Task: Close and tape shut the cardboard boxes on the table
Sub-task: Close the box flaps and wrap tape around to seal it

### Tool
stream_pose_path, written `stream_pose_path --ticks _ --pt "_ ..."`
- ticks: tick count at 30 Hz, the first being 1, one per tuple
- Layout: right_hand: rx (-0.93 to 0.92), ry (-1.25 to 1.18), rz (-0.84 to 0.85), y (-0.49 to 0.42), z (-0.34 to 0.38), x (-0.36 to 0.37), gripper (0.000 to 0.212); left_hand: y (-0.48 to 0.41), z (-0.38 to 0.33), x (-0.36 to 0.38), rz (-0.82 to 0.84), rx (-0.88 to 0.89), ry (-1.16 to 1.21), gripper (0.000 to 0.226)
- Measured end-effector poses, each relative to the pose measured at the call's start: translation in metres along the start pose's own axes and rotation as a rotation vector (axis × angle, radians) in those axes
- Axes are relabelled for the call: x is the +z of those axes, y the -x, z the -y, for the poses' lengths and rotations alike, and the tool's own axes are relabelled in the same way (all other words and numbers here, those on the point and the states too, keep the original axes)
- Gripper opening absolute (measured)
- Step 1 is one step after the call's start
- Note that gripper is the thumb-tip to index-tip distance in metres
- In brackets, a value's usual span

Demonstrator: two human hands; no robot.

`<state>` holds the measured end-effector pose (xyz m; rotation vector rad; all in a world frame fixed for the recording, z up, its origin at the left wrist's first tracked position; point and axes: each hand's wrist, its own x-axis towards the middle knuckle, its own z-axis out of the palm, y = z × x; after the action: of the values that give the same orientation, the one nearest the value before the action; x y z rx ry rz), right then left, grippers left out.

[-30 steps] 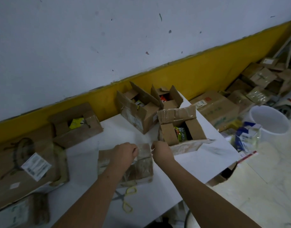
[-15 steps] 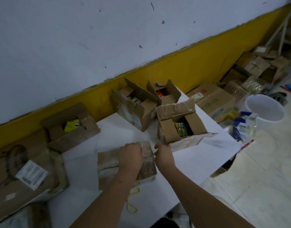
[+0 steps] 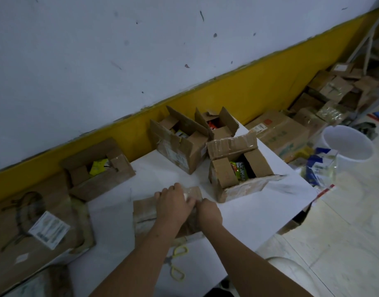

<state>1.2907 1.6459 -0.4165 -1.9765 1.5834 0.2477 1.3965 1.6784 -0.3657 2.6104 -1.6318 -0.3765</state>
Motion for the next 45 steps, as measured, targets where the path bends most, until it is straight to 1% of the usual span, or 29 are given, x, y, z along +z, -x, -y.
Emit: stream_pose_path --ticks 3,6,7,8,10,12,15,18,22,24,26,28,30,31,32,34,36,38,39,40,42,43,45 --pt "0.066 -0.077 -0.022 0.001 0.003 0.007 0.029 0.004 0.016 -0.003 0.112 -0.021 0.151 0.053" --pt "0.128 -0.096 -0.053 0.006 0.008 0.006 0.022 0.001 0.034 -0.015 0.255 0.056 0.243 0.059" --pt "0.133 -0.086 -0.061 0.008 0.008 0.006 0.021 -0.001 0.042 -0.02 0.314 0.084 0.253 0.06" --pt "0.142 -0.066 -0.064 0.009 0.009 0.005 0.021 -0.003 0.052 -0.025 0.339 0.117 0.246 0.06" --pt "0.148 -0.02 -0.072 0.01 0.012 0.004 0.023 -0.007 0.079 -0.036 0.312 0.176 0.187 0.053" --pt "0.143 0.036 -0.071 0.011 0.011 0.004 0.025 -0.008 0.111 -0.049 0.263 0.19 0.093 0.048" --pt "0.134 0.093 -0.08 0.012 0.012 0.007 0.025 0.001 0.171 -0.058 0.241 0.107 0.042 0.044" --pt "0.104 0.135 -0.069 0.009 0.013 0.01 0.029 0.014 0.214 -0.05 0.233 0.033 0.037 0.056" --pt "0.104 0.133 -0.039 0.005 0.013 0.01 0.033 0.016 0.223 -0.025 0.208 0.01 0.023 0.054" --pt "0.064 0.175 -0.026 0.002 0.013 0.009 0.039 0.012 0.226 -0.015 0.183 -0.001 0.025 0.054" --pt "0.049 0.175 -0.012 0.002 0.013 0.008 0.043 0.011 0.228 -0.004 0.204 -0.013 0.018 0.055" --pt "0.09 0.112 -0.012 0.0 0.014 0.011 0.041 0.01 0.229 0.011 0.233 -0.042 0.036 0.054" --pt "0.146 0.022 -0.033 -0.001 0.018 0.011 0.035 0.009 0.231 0.025 0.287 -0.092 0.131 0.052" --pt "0.158 -0.005 -0.046 -0.003 0.02 0.01 0.034 0.008 0.234 0.032 0.326 -0.119 0.216 0.052" --pt "0.136 -0.007 -0.045 -0.004 0.023 0.009 0.034 0.007 0.235 0.038 0.361 -0.147 0.307 0.052" --pt "0.083 -0.005 -0.058 -0.008 0.033 0.005 0.035 0.01 0.238 0.047 0.381 -0.162 0.469 0.047" --pt "0.06 -0.049 -0.12 -0.011 0.05 -0.001 0.043 0.015 0.243 0.05 0.365 -0.174 0.584 0.041" --pt "-0.002 -0.152 -0.177 -0.019 0.074 -0.008 0.046 0.024 0.251 0.048 0.375 -0.214 0.645 0.037" --pt "-0.053 -0.208 -0.18 -0.021 0.087 -0.012 0.044 0.03 0.254 0.047 0.394 -0.233 0.647 0.037" --pt "-0.119 -0.213 -0.174 -0.024 0.102 -0.016 0.043 0.036 0.257 0.048 0.423 -0.258 0.644 0.039" --pt "-0.251 -0.015 -0.236 -0.03 0.128 -0.021 0.045 0.046 0.259 0.053 0.454 -0.337 0.714 0.042" --pt "-0.279 0.115 -0.297 -0.03 0.139 -0.022 0.048 0.048 0.256 0.054 0.444 -0.37 0.777 0.044" --pt "-0.279 0.253 -0.356 -0.024 0.155 -0.019 0.057 0.046 0.242 0.058 0.399 -0.413 0.876 0.042"
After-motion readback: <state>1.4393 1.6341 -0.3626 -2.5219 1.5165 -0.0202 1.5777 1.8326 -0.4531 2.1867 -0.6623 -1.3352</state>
